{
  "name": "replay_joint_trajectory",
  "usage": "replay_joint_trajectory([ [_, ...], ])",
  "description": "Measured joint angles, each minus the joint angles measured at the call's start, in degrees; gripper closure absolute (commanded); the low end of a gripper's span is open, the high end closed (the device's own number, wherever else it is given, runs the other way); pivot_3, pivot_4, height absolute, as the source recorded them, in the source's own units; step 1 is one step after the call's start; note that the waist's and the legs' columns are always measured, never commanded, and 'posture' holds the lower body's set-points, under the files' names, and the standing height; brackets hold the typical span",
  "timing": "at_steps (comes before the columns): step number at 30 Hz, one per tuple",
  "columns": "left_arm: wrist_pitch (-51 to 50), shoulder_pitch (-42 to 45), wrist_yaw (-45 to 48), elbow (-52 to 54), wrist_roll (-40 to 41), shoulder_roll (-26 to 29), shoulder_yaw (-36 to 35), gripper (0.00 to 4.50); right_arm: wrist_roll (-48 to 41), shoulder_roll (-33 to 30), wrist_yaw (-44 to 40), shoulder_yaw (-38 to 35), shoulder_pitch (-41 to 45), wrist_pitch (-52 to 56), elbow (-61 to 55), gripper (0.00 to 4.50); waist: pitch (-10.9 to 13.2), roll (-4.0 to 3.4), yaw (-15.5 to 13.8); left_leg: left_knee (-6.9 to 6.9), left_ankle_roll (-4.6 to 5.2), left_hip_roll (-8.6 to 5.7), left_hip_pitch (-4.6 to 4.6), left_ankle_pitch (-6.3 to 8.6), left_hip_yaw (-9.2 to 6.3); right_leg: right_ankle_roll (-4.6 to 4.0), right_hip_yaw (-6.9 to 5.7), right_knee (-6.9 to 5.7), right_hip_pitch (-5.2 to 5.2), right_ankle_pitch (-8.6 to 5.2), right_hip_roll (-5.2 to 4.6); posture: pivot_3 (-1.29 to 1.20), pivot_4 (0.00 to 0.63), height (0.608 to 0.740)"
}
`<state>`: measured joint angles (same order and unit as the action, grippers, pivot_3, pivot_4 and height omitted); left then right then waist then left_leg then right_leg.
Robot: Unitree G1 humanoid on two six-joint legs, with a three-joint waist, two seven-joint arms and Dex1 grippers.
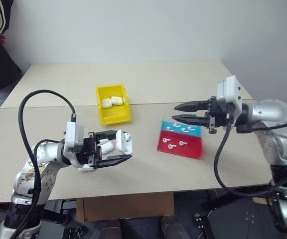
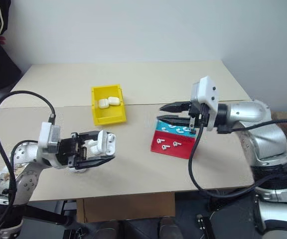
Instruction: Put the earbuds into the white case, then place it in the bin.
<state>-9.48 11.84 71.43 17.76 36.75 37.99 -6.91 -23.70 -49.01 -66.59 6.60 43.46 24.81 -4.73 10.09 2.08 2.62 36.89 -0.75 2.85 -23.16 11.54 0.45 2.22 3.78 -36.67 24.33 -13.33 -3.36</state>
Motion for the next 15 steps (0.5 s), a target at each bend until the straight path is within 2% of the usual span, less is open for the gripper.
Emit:
replay_joint_trajectory([
  [3, 1.33, -2.18, 0.74, -0.17, -1.01, 0.58, -0.30, 1.71, 9.75, -2.39, -2.56, 8.05, 6.92, 0.63, 9.47, 2.90, 0.02, 0.00, 0.03, 0.00, 0.00, 0.00, -0.02, 0.00, 0.07, -0.04, 0.04, 0.00, 0.06, -0.02, -0.01, 0.00, 0.150, 0.740],
  [7, 2.04, -2.91, 0.26, -0.20, -1.42, 0.53, -0.60, 1.71, 22.05, 1.37, -7.20, 18.07, 18.07, -4.39, 25.52, 2.90, 0.02, -0.01, 0.13, 0.00, 0.00, 0.01, -0.02, 0.00, 0.08, 0.22, 0.04, -0.02, 0.08, 0.16, 0.00, 0.00, 0.150, 0.740],
  [11, 2.13, -2.74, -0.82, 0.02, -1.74, -0.22, -0.24, 1.71, 29.39, 8.22, -9.84, 23.41, 25.86, -11.14, 41.40, 2.90, 0.03, -0.01, 0.14, -0.02, 0.00, 0.01, -0.08, 0.00, 0.08, -0.11, 0.03, -0.01, 0.12, 0.37, 0.00, 0.00, 0.150, 0.740],
  [15, 2.14, -3.43, -1.74, 0.70, -2.11, -0.56, -0.07, 1.71, 35.10, 12.20, -9.31, 25.42, 29.79, -20.99, 55.09, 2.90, 0.04, -0.03, -0.23, -0.05, 0.00, -0.01, -0.19, 0.01, 0.07, -0.10, -0.01, 0.09, 0.13, 0.37, -0.05, 0.00, 0.150, 0.740],
])
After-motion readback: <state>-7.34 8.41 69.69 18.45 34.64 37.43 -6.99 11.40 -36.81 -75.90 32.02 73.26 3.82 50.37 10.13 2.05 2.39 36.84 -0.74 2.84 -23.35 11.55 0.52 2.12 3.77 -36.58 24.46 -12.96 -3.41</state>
